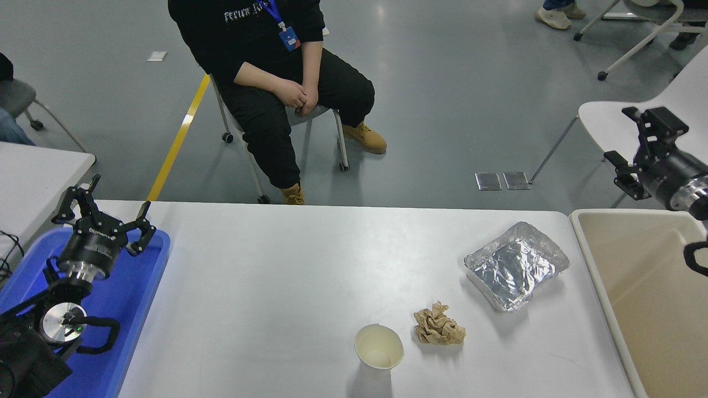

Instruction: Clean the table surface

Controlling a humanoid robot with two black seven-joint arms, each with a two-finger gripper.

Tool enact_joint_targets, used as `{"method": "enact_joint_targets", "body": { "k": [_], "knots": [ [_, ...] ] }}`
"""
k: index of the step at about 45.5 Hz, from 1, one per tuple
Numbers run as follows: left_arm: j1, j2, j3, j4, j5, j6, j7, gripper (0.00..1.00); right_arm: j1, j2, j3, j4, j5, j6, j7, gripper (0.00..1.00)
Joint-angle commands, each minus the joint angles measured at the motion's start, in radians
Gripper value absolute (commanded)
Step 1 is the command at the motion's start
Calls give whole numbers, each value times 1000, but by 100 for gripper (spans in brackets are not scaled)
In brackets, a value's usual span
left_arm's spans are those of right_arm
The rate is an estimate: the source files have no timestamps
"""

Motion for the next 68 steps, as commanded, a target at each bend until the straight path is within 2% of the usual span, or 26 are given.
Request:
{"method": "enact_joint_targets", "body": {
  "k": [1,11,17,23,31,42,52,60,68],
  "knots": [
    [0,0,0,0,0,0,0,100,198,-90,-121,133,-354,115,5,99],
    [0,-1,0,0,0,0,0,100,328,-101,-127,358,-723,172,8,99],
    [0,-1,0,0,0,0,0,100,436,-74,-202,496,-816,195,6,99],
    [0,0,0,0,0,0,0,100,561,47,-331,581,-861,199,8,99],
    [0,0,0,0,1,0,0,100,648,273,-481,564,-921,198,8,99],
    [0,-1,0,0,0,0,0,100,634,555,-527,456,-906,192,6,99],
    [0,-1,0,0,0,0,0,100,602,716,-534,366,-906,190,6,99],
    [0,0,0,0,0,0,0,100,539,784,-555,292,-906,190,6,99],
    [0,0,0,0,0,0,0,100,459,784,-557,278,-909,190,8,99]
  ]
}}
